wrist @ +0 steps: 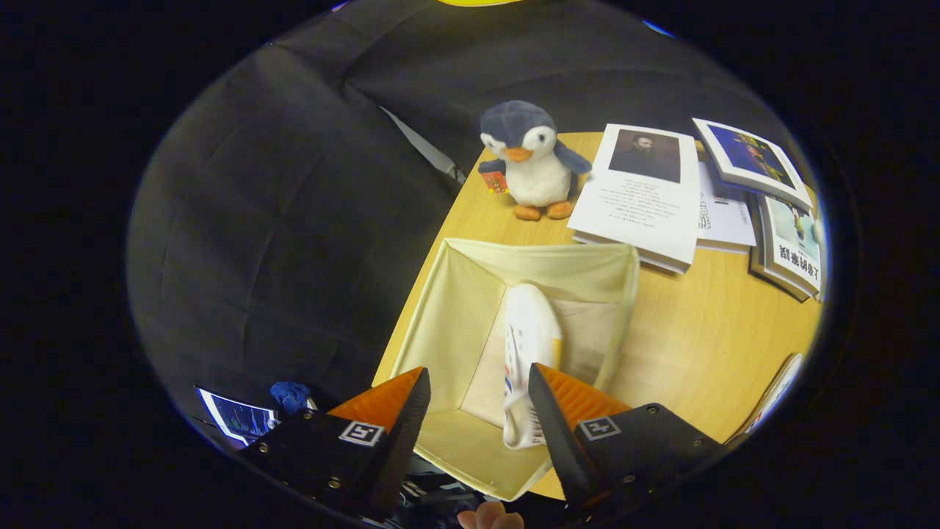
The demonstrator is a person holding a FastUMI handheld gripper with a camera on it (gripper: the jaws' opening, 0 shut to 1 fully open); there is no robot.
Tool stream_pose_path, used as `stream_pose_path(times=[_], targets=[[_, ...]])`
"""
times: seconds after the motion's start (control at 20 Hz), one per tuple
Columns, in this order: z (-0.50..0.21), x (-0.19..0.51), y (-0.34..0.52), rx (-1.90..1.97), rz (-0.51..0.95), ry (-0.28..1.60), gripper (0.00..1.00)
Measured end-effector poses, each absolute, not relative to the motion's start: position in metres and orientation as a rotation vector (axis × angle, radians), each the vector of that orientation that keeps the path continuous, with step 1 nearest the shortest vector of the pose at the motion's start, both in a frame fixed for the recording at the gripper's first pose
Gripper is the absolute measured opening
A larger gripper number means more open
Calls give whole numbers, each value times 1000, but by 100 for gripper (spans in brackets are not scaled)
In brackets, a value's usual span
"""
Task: Open the storage box then place both shoes into the box .Put the left shoe in first, then the right shoe, with the right side of both shoes facing outward in a uniform manner.
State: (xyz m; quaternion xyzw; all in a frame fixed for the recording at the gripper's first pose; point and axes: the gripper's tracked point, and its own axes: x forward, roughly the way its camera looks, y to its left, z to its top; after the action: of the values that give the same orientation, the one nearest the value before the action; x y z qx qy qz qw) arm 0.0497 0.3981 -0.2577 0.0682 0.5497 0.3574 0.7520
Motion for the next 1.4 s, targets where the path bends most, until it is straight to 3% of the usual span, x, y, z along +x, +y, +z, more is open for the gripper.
stream_pose_path(times=[0.55, 1.4], targets=[[-170, 58, 332, 157, 812, 997, 82], [-154, 67, 146, 214, 628, 804, 82]])
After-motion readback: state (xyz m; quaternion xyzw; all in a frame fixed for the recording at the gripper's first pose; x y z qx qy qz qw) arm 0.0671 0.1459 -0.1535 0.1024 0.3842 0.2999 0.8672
